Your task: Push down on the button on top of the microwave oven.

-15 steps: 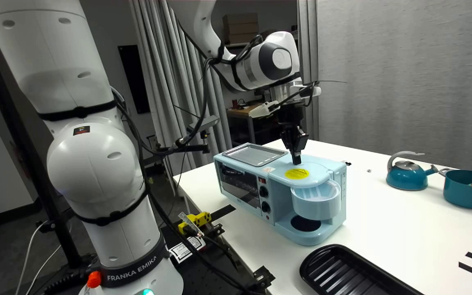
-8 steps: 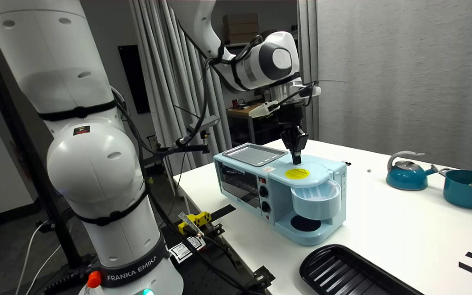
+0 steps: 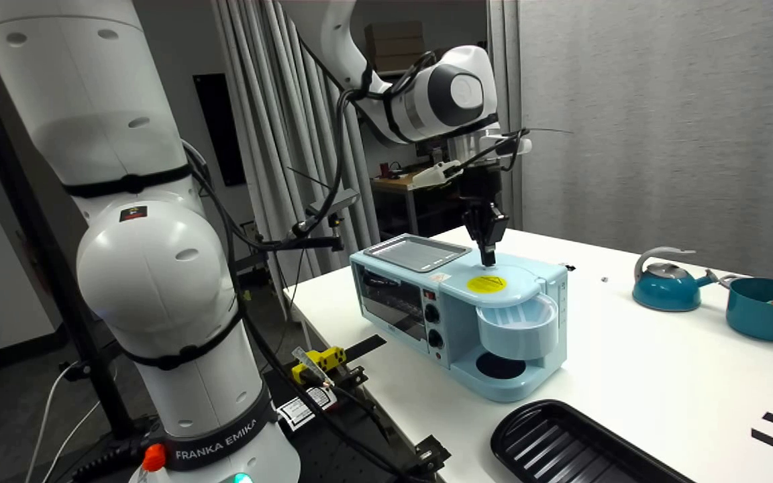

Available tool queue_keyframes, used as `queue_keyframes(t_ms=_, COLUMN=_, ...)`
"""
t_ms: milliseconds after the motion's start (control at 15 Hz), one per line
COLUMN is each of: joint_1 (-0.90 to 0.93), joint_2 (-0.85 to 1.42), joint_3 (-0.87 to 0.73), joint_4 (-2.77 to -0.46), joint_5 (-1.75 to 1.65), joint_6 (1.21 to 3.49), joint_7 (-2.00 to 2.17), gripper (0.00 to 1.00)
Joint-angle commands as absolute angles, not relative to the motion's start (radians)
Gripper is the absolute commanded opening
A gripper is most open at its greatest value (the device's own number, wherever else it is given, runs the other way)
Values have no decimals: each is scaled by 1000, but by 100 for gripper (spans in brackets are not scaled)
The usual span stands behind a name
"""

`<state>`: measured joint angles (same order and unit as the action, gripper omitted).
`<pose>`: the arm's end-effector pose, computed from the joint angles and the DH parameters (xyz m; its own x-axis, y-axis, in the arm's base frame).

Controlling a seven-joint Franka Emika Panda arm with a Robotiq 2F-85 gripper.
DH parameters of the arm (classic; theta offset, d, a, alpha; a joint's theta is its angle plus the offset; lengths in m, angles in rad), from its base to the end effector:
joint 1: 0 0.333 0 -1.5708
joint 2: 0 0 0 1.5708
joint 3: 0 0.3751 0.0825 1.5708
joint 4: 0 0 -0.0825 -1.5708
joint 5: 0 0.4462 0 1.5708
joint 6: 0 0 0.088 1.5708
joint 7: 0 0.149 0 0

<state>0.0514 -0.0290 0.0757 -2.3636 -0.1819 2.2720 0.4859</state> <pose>0.5271 0.0569 0.3077 0.9720 -0.2348 -0.0004 -0.2321 -0.9610 0.1504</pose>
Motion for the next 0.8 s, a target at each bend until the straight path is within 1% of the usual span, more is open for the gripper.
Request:
queue_keyframes(t_ms=0, joint_1=38, joint_2=-29, joint_3=53, joint_4=-2306, joint_5=-134, joint_6=2222, joint_7=402, gripper=0)
queue_keyframes(t_ms=400, joint_1=27, joint_2=-76, joint_3=29, joint_4=-2265, joint_5=-75, joint_6=2192, joint_7=309, gripper=0)
queue_keyframes(t_ms=733, joint_1=20, joint_2=-164, joint_3=16, joint_4=-2310, joint_5=-26, joint_6=2148, joint_7=209, gripper=0)
